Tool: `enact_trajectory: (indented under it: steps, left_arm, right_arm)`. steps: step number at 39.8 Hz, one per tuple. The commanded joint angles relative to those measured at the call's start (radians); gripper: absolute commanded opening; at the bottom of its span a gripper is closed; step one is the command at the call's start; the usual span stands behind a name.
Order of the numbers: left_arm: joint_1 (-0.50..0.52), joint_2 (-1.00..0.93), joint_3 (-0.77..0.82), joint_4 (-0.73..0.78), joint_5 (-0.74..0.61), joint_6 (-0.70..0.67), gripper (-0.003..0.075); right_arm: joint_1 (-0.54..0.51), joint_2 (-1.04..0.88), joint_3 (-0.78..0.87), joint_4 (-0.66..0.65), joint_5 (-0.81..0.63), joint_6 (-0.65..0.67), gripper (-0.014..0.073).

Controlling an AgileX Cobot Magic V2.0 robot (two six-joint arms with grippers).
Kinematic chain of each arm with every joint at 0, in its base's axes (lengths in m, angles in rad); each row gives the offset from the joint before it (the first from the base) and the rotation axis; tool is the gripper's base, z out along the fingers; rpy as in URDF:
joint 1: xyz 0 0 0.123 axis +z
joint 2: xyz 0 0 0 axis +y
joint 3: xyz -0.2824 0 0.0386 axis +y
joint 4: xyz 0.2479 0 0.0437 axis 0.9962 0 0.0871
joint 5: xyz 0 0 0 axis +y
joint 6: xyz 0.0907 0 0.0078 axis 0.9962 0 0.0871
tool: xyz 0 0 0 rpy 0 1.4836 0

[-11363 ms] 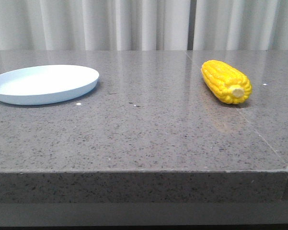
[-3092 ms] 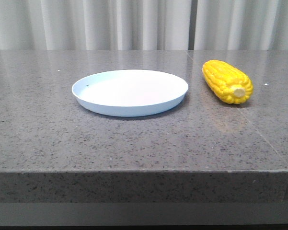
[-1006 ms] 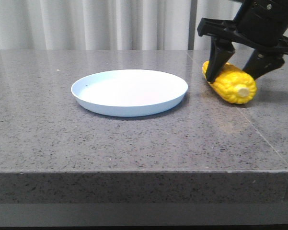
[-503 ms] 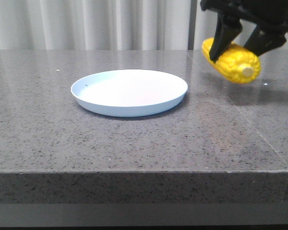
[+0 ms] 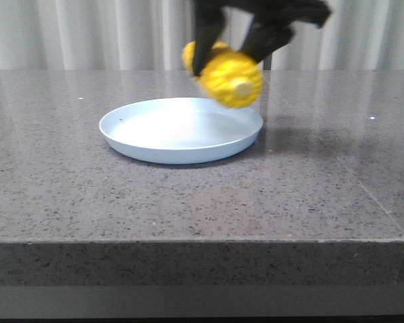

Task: Place corn on plate with both arms
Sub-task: 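Lift the corn with the right gripper and carry it over the plate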

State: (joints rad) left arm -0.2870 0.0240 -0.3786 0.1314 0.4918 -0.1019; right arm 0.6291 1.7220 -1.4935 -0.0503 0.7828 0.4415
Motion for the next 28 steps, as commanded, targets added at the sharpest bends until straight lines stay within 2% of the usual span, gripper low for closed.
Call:
enact_trajectory:
  steps: [1, 6, 11, 13, 22, 28]
  left_arm:
    - [0.001, 0.013, -0.025, 0.006, -0.085, -0.003, -0.002]
    - [0.001, 0.013, -0.025, 0.006, -0.085, -0.003, -0.002]
    - [0.001, 0.013, -0.025, 0.006, -0.085, -0.003, -0.002]
    - [0.001, 0.013, -0.025, 0.006, -0.085, -0.003, -0.002]
    - [0.001, 0.013, -0.025, 0.006, -0.085, -0.003, -0.002]
    - [0.001, 0.013, -0.025, 0.006, -0.085, -0.003, -0.002]
  right_arm:
    - [0.046, 0.014, -0.083, -0.104, -0.009, 0.082, 0.0148]
    - [0.067, 0.066, -0.124, -0.163, 0.016, 0.149, 0.0148]
    - [0.068, 0.082, -0.127, -0.163, 0.017, 0.154, 0.0157]
    - [0.068, 0.084, -0.127, -0.163, 0.022, 0.154, 0.0185]
    - [0.068, 0.089, -0.127, -0.161, 0.035, 0.154, 0.0472]
    - [0.068, 0.085, -0.127, -0.161, 0.036, 0.154, 0.0575]
